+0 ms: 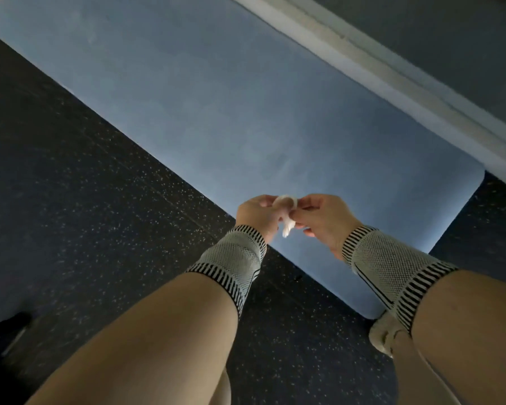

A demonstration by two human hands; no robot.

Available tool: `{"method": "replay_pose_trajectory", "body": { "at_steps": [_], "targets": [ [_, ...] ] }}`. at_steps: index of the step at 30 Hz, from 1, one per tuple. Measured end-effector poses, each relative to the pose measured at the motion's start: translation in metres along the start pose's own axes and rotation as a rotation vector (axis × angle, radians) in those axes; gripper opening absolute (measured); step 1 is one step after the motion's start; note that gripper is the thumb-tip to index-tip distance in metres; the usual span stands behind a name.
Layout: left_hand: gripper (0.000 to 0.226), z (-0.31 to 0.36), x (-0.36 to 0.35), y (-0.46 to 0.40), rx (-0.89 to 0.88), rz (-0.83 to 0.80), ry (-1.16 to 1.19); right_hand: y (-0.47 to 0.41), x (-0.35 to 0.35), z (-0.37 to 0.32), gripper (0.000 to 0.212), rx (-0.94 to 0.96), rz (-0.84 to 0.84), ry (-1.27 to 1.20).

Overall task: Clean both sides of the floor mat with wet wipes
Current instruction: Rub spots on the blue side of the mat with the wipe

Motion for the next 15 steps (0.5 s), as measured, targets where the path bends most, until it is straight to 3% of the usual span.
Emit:
{"method": "replay_pose_trajectory", "body": {
  "at_steps": [4,10,11,15],
  "targets": [
    [0.031,-0.008,0.052,-0.011,0.057,-0.083,-0.036,-0.004,-0.055,0.007,0.007,-0.082,0.097,-0.139],
    [0.026,-0.01,0.098,-0.025,0.083,-0.095,-0.179,-0.004,-0.094,0.01,0.009,-0.117,0.222,-0.328],
    [0.026,-0.009,0.098,-0.025,0.087,-0.11,-0.191,-0.002,-0.095,0.01,0.005,-0.116,0.214,-0.342],
    [0.021,0.003,0.096,-0.028,0.083,-0.131,-0.225,0.001,-0.108,0.002,0.028,-0.122,0.096,-0.338]
  ]
}}
Point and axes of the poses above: each hand's wrist, its own y-axis away from the middle knuckle, its own x-axis out of the back of the hand, z = x × y, the point moved 6 cm from there along -y, towards the middle knuckle, and after that the axes turned 1 degree about y, right-handed, at the moved point
